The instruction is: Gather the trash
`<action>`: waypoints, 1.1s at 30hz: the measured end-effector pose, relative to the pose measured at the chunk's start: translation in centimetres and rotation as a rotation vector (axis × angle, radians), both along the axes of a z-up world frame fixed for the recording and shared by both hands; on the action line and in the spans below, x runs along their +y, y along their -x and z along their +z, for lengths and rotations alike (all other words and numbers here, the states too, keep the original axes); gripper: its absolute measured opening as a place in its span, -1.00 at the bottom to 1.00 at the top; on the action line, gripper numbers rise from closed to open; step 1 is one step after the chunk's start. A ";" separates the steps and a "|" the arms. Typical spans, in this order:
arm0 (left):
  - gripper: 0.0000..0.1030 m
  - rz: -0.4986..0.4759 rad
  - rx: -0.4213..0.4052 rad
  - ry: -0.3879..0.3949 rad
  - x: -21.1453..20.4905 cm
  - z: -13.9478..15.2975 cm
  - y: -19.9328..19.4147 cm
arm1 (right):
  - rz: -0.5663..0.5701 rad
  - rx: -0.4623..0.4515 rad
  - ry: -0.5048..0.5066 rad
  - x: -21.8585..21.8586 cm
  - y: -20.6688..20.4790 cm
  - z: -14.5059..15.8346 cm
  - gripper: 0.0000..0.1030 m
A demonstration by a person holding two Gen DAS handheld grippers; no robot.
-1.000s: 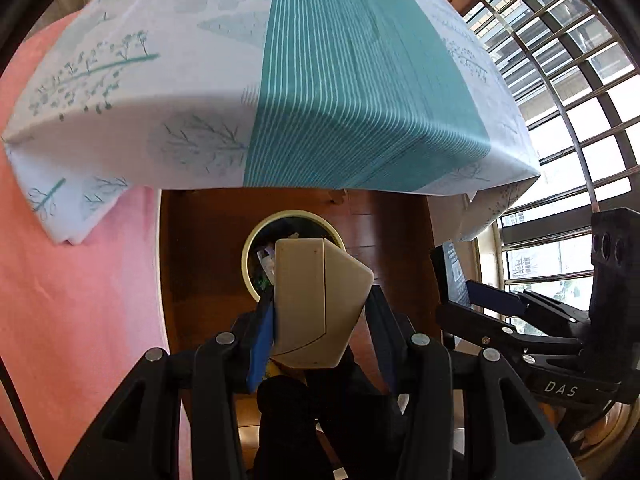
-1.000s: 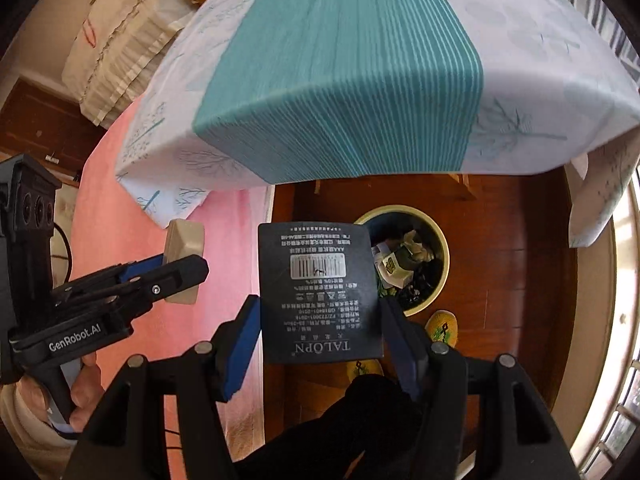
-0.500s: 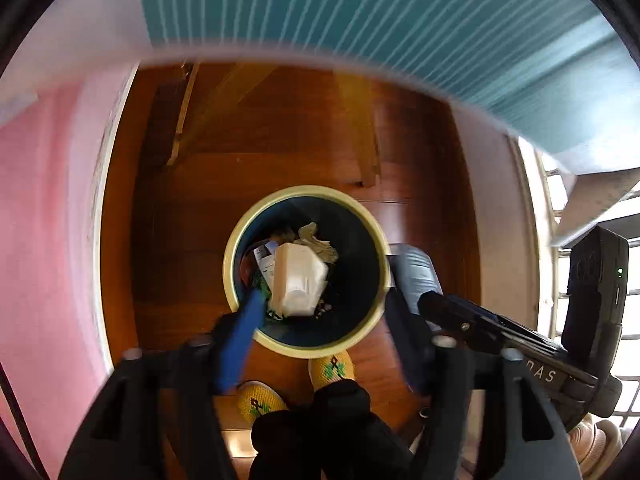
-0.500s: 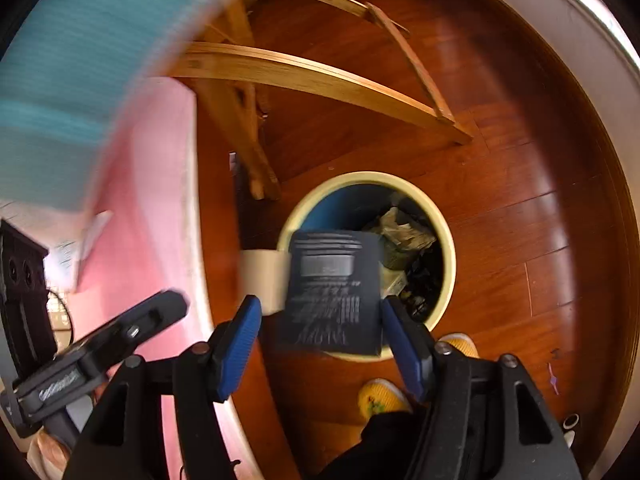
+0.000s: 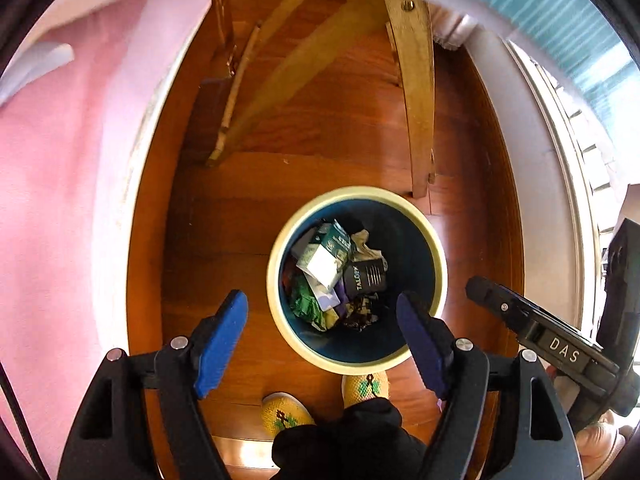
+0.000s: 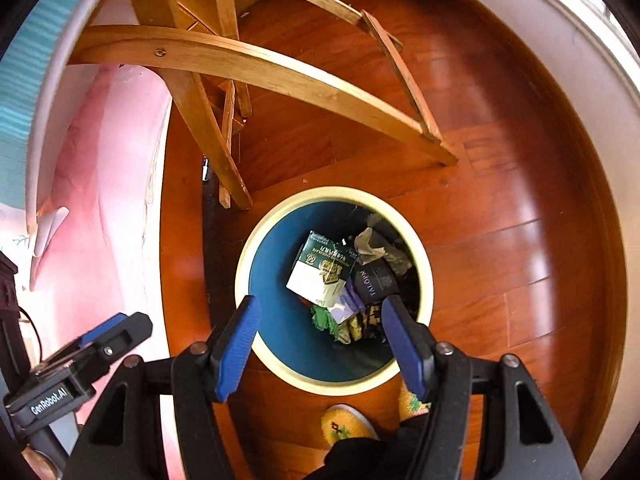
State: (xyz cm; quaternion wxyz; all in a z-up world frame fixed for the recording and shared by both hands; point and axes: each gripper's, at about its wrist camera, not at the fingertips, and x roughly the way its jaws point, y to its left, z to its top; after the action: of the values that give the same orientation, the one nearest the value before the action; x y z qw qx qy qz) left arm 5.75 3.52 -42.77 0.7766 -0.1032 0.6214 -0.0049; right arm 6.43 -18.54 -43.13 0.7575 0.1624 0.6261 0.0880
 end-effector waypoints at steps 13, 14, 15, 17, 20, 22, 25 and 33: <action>0.47 -0.001 -0.058 -0.028 -0.9 7.2 0.5 | 0.026 -0.074 0.088 1.0 0.6 7.5 0.24; 0.47 -0.002 -0.064 -0.032 -0.9 8.1 0.6 | 0.025 -0.077 0.092 1.1 0.7 8.2 0.24; 0.47 -0.002 -0.069 -0.034 -0.9 8.8 0.6 | 0.024 -0.078 0.095 1.2 0.7 8.9 0.24; 0.47 -0.003 -0.080 -0.042 -0.8 10.4 0.7 | 0.020 -0.080 0.103 1.3 0.9 10.3 0.24; 0.47 0.001 -0.096 -0.052 -0.6 13.0 0.9 | 0.017 -0.088 0.118 1.6 1.1 12.6 0.24; 0.47 0.006 -0.105 -0.052 -0.3 14.8 1.1 | 0.016 -0.094 0.125 1.9 1.3 14.3 0.24; 0.47 0.007 -0.119 -0.053 0.2 17.6 1.3 | 0.013 -0.110 0.139 2.1 1.4 17.2 0.24; 0.47 0.005 -0.195 -0.082 0.4 25.4 2.0 | 0.017 -0.190 0.143 2.0 2.2 25.5 0.24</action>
State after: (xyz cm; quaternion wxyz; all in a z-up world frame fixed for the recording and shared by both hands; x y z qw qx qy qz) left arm 3.71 3.91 -17.37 0.8370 -0.0720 0.5423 0.0122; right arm 4.19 -16.53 -17.65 0.8224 0.0939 0.5574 0.0645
